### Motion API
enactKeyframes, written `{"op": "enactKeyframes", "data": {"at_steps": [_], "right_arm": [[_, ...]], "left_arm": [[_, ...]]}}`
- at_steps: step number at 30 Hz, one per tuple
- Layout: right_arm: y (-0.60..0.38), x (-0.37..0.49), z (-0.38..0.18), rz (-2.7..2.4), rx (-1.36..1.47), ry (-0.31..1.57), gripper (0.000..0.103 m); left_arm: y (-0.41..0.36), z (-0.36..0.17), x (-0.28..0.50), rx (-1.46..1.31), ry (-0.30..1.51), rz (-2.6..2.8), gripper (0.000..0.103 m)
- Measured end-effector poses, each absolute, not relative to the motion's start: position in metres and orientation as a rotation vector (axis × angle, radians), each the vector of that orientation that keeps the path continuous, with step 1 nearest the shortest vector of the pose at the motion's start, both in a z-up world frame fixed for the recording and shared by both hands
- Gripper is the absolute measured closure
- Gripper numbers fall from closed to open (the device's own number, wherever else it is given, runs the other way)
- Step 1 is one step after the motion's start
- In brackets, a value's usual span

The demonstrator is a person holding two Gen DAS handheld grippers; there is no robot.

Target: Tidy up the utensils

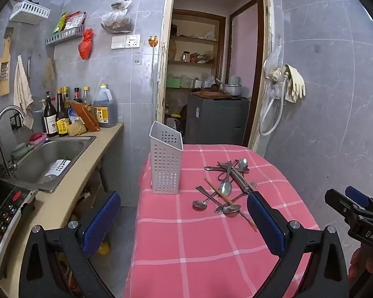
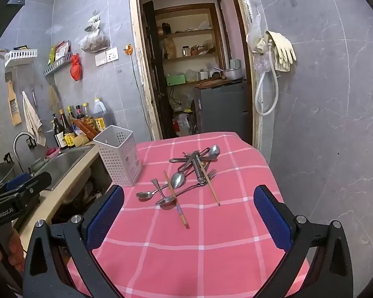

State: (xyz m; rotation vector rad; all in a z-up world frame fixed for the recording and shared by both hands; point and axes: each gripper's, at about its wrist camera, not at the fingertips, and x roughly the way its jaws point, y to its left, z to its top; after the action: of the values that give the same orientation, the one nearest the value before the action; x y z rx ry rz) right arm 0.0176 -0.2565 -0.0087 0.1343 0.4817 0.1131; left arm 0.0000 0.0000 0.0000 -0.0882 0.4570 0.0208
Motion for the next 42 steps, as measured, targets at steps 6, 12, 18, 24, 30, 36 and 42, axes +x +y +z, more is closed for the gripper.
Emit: {"op": "enactKeyframes", "data": {"at_steps": [6, 12, 18, 24, 30, 36, 42], "right_arm": [[-0.2555, 0.0179, -0.0087, 0.11, 0.127, 0.477, 0.001], [-0.2554, 0.0183, -0.0085, 0.11, 0.126, 0.476, 0.001], [-0.2554, 0.0193, -0.0088, 0.111, 0.125, 0.476, 0.001], [-0.255, 0.0181, -0.0059, 0.115, 0.125, 0.478, 0.001], [-0.2546, 0.0202, -0.0101, 0.12, 0.126, 0.478, 0.001], [-0.2526, 0.0201, -0.0111, 0.118, 0.126, 0.479, 0.001], [-0.2517, 0.0212, -0.0104, 0.118, 0.126, 0.479, 0.001]], "left_arm": [[-0.0001, 0.0, -0.0001, -0.084, 0.451, 0.021, 0.001], [-0.0003, 0.0002, 0.0, -0.088, 0.452, 0.019, 0.001], [-0.0043, -0.0001, 0.004, -0.087, 0.455, 0.016, 0.001], [-0.0032, -0.0015, 0.0037, -0.087, 0.455, 0.019, 0.001], [-0.0033, -0.0027, 0.0032, -0.084, 0.455, 0.02, 0.001], [-0.0033, -0.0027, 0.0029, -0.084, 0.454, 0.019, 0.001], [-0.0029, -0.0021, 0.002, -0.083, 0.452, 0.02, 0.001]]}}
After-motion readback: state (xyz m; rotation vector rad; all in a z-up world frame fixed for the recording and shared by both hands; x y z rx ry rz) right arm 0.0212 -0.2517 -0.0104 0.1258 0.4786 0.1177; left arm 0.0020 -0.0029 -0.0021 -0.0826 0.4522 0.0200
